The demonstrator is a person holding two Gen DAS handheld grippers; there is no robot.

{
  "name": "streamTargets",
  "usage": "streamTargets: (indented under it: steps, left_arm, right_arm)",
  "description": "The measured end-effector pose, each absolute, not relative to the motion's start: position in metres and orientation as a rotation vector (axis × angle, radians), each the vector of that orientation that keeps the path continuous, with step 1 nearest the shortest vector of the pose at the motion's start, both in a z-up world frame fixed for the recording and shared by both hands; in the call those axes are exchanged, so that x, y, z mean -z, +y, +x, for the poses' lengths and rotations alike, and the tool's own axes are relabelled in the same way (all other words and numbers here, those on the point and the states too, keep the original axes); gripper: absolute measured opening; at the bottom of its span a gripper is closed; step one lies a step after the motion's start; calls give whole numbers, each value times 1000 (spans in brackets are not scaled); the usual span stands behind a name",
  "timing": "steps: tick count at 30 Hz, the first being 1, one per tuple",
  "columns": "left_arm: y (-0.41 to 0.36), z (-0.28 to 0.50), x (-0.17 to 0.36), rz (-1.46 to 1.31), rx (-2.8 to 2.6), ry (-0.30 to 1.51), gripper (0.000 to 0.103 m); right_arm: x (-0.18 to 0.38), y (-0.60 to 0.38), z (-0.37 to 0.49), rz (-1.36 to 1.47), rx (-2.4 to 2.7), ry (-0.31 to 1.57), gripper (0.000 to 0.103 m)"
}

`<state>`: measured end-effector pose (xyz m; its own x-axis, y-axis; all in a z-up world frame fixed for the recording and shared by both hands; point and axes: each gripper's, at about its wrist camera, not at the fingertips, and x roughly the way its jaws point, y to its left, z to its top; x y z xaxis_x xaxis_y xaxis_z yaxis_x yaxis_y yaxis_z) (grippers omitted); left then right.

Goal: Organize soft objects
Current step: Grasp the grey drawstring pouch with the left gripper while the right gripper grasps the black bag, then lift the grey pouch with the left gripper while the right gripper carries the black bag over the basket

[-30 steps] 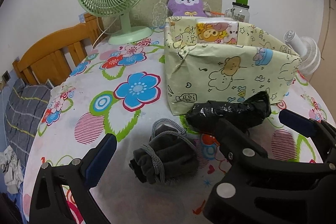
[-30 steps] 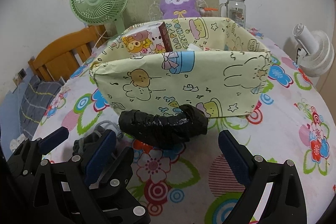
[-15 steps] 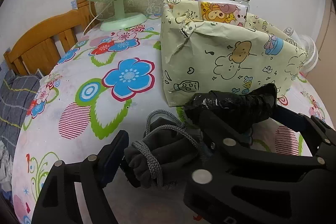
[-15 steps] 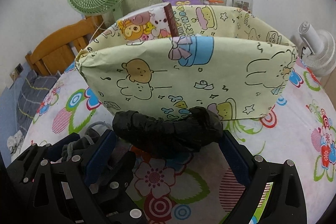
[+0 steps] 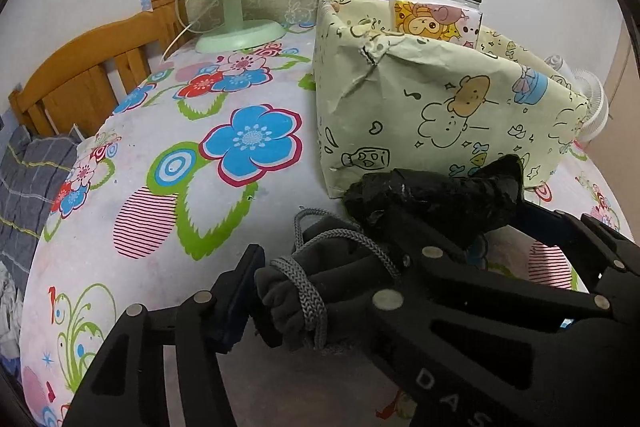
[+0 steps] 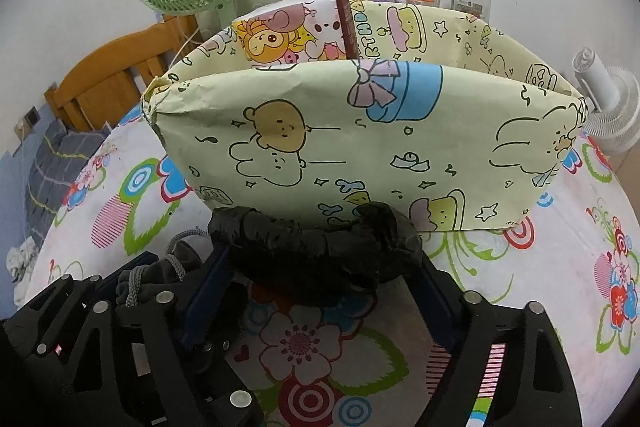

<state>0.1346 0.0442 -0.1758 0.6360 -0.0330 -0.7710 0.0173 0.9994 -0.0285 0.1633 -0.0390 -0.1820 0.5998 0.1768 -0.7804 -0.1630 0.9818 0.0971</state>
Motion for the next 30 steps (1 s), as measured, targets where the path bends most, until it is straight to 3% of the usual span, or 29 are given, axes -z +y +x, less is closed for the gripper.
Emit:
streamTargets:
  steps: [10,30]
  left_arm:
    - [41,130,175,-27,37,879,61]
    - [13,99,151,-2,56,825,60]
  right_arm:
    - [180,-42,158,22,-196,900,70]
    - [152,-73,121,62,-180,836,69]
